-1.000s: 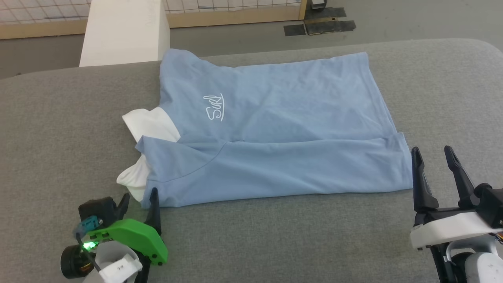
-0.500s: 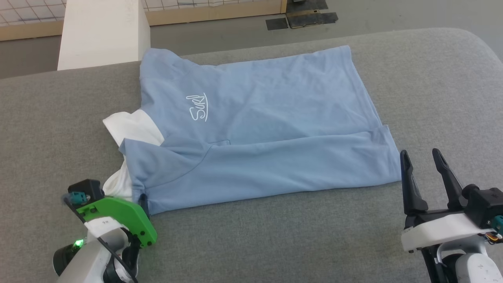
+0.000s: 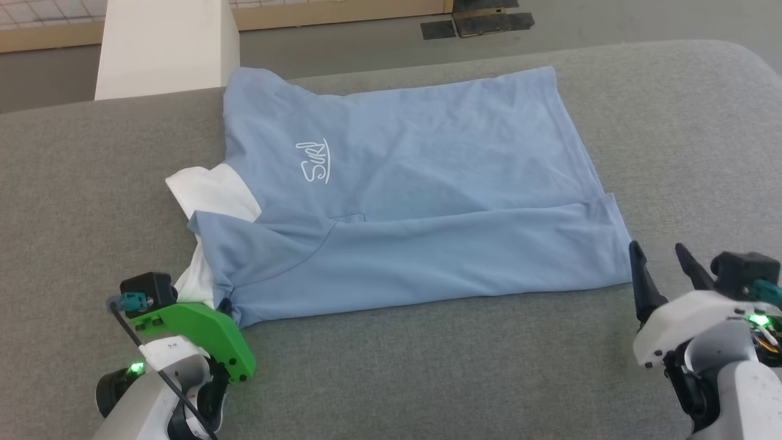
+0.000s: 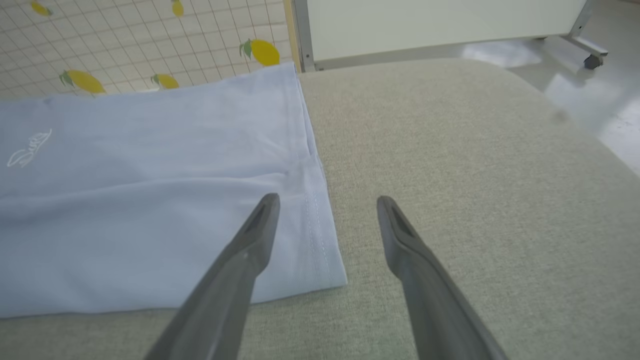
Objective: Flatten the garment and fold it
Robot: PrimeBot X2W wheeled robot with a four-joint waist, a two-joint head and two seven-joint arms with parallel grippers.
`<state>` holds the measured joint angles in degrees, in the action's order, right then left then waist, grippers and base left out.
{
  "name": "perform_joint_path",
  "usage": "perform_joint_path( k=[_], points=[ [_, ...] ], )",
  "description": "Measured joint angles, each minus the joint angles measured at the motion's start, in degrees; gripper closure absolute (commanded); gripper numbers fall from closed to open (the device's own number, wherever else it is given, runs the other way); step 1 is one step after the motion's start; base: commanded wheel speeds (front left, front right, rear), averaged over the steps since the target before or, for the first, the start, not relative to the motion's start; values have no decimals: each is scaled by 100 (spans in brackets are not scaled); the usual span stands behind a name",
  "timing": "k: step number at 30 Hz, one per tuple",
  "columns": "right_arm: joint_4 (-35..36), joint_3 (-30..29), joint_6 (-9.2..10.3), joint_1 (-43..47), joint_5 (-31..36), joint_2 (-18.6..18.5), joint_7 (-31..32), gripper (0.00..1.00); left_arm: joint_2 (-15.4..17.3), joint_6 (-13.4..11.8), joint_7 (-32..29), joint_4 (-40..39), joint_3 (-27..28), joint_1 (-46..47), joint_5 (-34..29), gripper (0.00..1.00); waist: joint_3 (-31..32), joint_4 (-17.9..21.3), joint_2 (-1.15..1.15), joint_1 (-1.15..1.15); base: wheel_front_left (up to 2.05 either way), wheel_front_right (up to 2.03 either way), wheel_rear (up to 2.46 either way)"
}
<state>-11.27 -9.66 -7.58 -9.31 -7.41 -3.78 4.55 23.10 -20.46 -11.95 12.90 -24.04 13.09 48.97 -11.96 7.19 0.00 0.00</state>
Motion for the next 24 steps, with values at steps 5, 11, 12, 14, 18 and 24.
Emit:
perform_joint_path(
  k=[5, 11, 12, 14, 18, 24],
  points=[
    [-411, -246, 0, -467, 152, 51, 1514, 0, 7, 46, -1, -46, -74, 55, -19, 100, -69, -103, 0, 0, 0, 0, 0],
    [-600, -332, -1, -865, 261, 59, 3345, 0, 8, 78, -1, -107, -124, 110, -56, 100, -176, -224, 0, 0, 0, 0, 0],
    [-594, -350, 0, -886, 264, 65, 3554, 0, 9, 82, -1, -119, -130, 113, -57, 100, -191, -239, 0, 0, 0, 0, 0],
    [-519, -436, -1, -961, 320, 58, 4023, 0, 10, 82, -4, -157, -145, 130, -58, 100, -231, -272, 0, 0, 0, 0, 0],
    [-322, -555, -2, -1040, 352, 62, 4645, 71, 22, 82, -5, -218, -154, 141, -63, 100, -306, -317, 0, 0, 0, 0, 0],
    [-70, -508, -1, -1015, 256, 55, 4726, 100, 49, 126, 111, -259, -172, 142, -120, 100, -355, -341, 0, 0, 0, 0, 0]
  ],
)
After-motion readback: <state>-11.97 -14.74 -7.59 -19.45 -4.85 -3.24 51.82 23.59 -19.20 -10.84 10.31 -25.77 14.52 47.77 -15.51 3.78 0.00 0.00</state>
